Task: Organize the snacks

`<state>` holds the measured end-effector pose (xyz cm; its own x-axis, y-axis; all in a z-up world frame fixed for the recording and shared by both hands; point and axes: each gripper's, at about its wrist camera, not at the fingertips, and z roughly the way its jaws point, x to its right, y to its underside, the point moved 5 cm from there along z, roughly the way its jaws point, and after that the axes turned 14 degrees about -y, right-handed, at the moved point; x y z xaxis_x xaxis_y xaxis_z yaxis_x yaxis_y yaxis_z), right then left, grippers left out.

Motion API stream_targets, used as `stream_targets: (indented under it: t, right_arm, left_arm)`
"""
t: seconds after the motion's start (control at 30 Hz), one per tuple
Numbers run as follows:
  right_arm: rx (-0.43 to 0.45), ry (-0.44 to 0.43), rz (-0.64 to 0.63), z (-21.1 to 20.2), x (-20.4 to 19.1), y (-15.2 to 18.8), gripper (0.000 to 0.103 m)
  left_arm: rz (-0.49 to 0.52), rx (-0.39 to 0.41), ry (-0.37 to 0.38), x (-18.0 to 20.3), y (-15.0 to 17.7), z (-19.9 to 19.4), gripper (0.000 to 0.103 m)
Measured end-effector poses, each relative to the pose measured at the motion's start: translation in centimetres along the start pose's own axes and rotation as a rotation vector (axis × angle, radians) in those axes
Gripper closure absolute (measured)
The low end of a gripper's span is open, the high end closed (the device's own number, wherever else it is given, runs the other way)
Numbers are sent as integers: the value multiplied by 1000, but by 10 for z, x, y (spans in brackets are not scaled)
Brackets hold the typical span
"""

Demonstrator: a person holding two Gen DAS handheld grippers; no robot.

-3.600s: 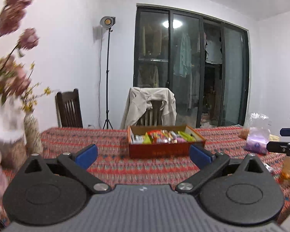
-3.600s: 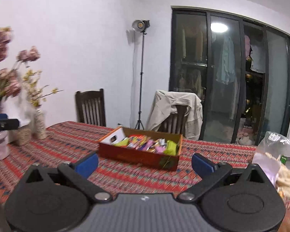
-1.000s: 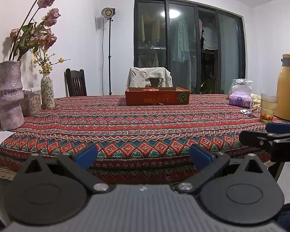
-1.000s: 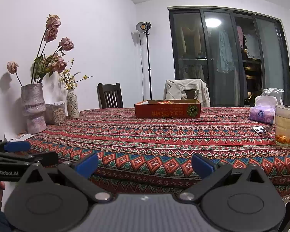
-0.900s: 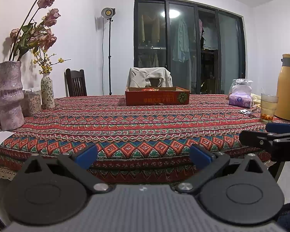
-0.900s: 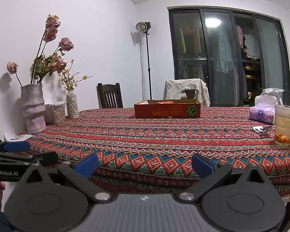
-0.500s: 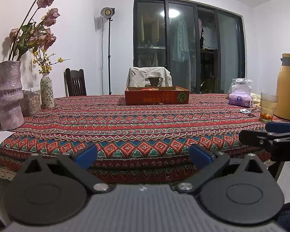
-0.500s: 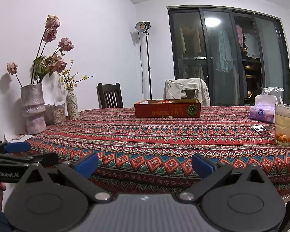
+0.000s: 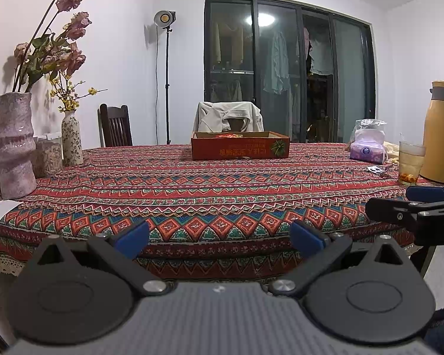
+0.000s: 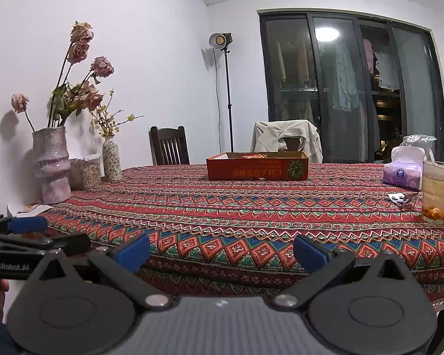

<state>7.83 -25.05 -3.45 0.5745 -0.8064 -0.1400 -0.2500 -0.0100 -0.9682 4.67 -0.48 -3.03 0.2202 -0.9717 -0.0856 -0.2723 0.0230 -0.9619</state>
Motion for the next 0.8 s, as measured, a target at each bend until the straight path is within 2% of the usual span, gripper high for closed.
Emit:
stream_targets:
  t: [0.8]
  right_arm:
    - [4,10,-8,-1,1,-1,0]
  left_arm:
    - [31,2,25,8,1,-3,0]
